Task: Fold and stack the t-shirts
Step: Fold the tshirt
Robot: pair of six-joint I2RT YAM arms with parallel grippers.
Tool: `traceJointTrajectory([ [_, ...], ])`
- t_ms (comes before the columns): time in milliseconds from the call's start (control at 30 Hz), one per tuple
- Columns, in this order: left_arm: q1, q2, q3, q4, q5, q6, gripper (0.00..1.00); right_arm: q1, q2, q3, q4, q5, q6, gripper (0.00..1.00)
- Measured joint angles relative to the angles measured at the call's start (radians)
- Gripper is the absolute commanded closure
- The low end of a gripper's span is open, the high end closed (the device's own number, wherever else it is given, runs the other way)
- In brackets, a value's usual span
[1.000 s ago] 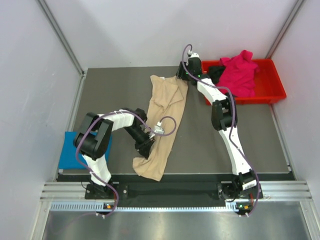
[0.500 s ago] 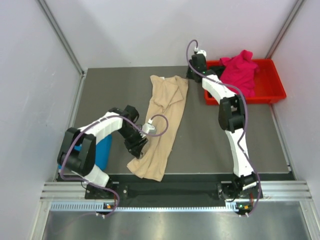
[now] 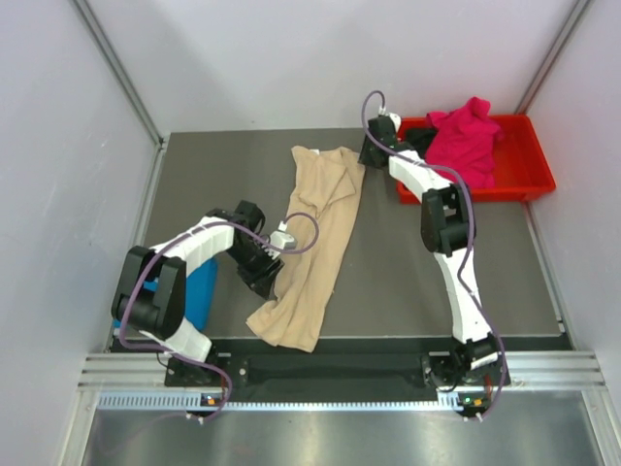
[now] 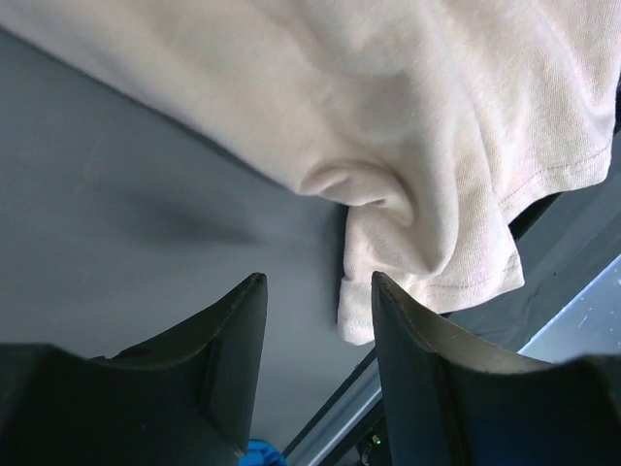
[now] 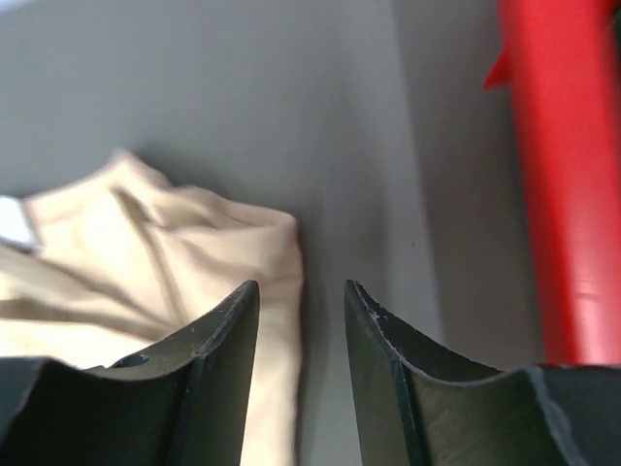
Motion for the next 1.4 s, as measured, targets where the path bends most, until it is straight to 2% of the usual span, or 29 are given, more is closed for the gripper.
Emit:
traceJointTrajectory([
  [67, -0.014, 0.000, -0.005, 0.009, -0.006, 0.003, 0.48, 0.001, 0.028, 0.000, -0.006, -0.005, 0.006, 0.59],
  [133, -0.020, 0.001, -0.015, 0.010, -0.014, 0.007, 0.48, 0.002, 0.044, 0.022, 0.005, -0.015, 0.011, 0.66],
  [167, -0.020, 0.001, -0.019, 0.010, -0.017, 0.008, 0.48, 0.002, 0.053, 0.041, 0.003, -0.022, 0.015, 0.71],
  [200, -0.020, 0.001, -0.021, 0.009, -0.019, 0.009, 0.48, 0.002, 0.066, 0.064, 0.003, -0.034, 0.019, 0.85],
  [267, -0.020, 0.001, -0.022, 0.010, -0.019, 0.010, 0.48, 0.001, 0.093, 0.098, 0.016, -0.063, 0.032, 1.00],
  [400, -0.020, 0.001, -0.021, 0.009, -0.014, 0.010, 0.48, -0.006, 0.126, 0.114, 0.058, -0.123, 0.082, 1.00],
  [667, -0.028, 0.042, 0.030, 0.016, 0.021, -0.012, 0.48, -0.019, 0.321, 0.332, 0.234, -0.223, 0.243, 1.00],
  [733, -0.034, 0.055, 0.038, 0.022, 0.029, -0.024, 0.48, -0.022, 0.338, 0.341, 0.276, -0.224, 0.261, 0.86],
  [767, -0.037, 0.060, 0.040, 0.024, 0.031, -0.029, 0.48, -0.024, 0.339, 0.341, 0.289, -0.224, 0.261, 0.67],
  [800, -0.041, 0.063, 0.041, 0.027, 0.032, -0.032, 0.48, -0.026, 0.339, 0.341, 0.298, -0.225, 0.257, 0.59],
  [900, -0.047, 0.064, 0.042, 0.029, 0.037, -0.038, 0.47, -0.032, 0.330, 0.340, 0.322, -0.229, 0.228, 0.44],
  [1000, -0.050, 0.064, 0.042, 0.028, 0.039, -0.040, 0.48, -0.039, 0.270, 0.260, 0.318, -0.230, 0.193, 0.39],
  [1167, -0.050, 0.009, 0.036, 0.041, 0.005, -0.058, 0.47, -0.039, 0.061, 0.050, 0.285, -0.249, 0.148, 0.34],
  [1300, -0.042, -0.106, 0.005, 0.083, -0.053, -0.087, 0.46, -0.023, -0.195, -0.150, 0.248, -0.276, 0.096, 0.35],
  [1400, -0.023, -0.165, -0.013, 0.103, -0.071, -0.099, 0.46, 0.018, -0.484, -0.434, 0.242, -0.279, 0.072, 0.35],
])
